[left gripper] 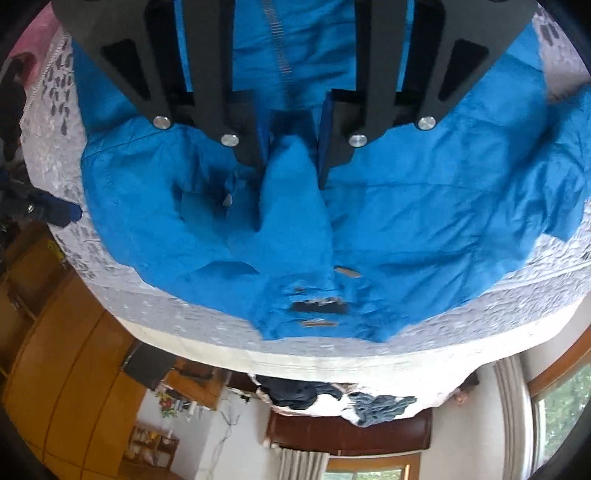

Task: Fold large clothes

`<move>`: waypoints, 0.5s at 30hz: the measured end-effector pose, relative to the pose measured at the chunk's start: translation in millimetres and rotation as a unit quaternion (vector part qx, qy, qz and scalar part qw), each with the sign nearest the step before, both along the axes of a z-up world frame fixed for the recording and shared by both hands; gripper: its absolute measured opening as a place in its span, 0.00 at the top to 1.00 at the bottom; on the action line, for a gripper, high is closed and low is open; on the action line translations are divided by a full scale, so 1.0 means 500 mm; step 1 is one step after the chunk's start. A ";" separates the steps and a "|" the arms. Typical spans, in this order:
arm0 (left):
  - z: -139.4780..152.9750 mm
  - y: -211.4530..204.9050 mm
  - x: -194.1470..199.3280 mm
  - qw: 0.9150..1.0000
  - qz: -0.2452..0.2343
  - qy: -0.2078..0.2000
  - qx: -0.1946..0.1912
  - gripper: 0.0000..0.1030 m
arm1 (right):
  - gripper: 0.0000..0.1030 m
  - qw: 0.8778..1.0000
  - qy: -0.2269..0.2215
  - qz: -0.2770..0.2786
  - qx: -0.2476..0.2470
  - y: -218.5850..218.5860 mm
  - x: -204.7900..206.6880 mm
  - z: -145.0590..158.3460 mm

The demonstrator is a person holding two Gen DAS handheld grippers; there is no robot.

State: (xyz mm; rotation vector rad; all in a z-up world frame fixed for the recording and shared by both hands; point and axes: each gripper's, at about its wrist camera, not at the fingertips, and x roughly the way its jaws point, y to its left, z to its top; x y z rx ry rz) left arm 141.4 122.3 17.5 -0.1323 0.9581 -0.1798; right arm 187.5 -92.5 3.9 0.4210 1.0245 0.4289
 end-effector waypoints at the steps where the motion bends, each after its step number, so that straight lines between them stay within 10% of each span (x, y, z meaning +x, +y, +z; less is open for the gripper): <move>1: -0.014 0.013 0.003 1.000 0.005 0.010 -0.001 0.77 | 0.53 1.000 0.014 -0.004 -0.008 0.003 0.007 -0.016; 7: -0.046 0.050 0.007 0.999 0.019 0.026 0.004 0.53 | 0.57 0.998 0.052 -0.003 -0.032 0.025 0.033 -0.100; 15: 0.050 0.009 -0.039 0.998 -0.002 -0.046 0.053 0.25 | 0.54 0.999 0.023 -0.007 -0.036 0.025 0.004 -0.037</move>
